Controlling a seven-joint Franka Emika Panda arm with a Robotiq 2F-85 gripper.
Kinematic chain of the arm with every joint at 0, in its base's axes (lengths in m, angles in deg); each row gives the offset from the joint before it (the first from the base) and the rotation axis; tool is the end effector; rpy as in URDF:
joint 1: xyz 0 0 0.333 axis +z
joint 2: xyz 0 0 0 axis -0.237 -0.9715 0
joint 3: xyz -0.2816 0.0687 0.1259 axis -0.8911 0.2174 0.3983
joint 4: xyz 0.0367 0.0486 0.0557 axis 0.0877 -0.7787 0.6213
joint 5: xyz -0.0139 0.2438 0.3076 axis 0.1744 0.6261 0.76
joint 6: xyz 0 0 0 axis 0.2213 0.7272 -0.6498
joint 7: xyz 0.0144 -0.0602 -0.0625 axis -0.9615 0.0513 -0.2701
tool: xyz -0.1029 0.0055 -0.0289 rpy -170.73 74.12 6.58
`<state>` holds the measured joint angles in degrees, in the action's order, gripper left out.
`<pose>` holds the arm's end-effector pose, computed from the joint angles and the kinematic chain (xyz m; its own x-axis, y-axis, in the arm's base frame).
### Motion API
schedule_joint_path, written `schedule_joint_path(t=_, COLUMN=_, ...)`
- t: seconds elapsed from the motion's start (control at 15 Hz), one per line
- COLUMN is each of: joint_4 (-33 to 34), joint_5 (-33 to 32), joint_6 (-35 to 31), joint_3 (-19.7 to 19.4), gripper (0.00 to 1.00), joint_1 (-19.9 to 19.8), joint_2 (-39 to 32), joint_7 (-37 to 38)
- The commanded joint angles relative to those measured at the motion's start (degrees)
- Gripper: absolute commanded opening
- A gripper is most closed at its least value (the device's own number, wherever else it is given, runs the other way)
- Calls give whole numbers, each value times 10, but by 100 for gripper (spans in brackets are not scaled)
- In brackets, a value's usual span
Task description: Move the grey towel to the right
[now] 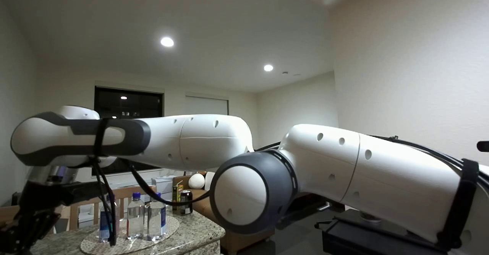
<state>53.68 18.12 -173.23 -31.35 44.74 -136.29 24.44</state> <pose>0.6750 0.4637 0.3711 0.5695 0.7707 0.2859 0.8165 -0.5704 -0.0889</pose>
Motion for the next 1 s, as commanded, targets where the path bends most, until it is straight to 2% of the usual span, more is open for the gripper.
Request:
schedule_joint_path(t=0.0, joint_4=-16, joint_5=23, joint_6=21, joint_3=13, gripper=9, joint_1=-16, joint_2=27, joint_7=-42)
schedule_joint_path(t=0.2, joint_4=-22, joint_5=28, joint_6=50, joint_3=16, gripper=9, joint_1=-21, joint_2=38, joint_7=-36)
schedule_joint_path(t=0.47, joint_4=-23, joint_5=17, joint_6=107, joint_3=-1, gripper=9, joint_1=-21, joint_2=50, joint_7=-8)
schedule_joint_path(t=0.93, joint_4=-18, joint_5=18, joint_6=135, joint_3=-16, gripper=9, joint_1=-45, joint_2=63, joint_7=-5)
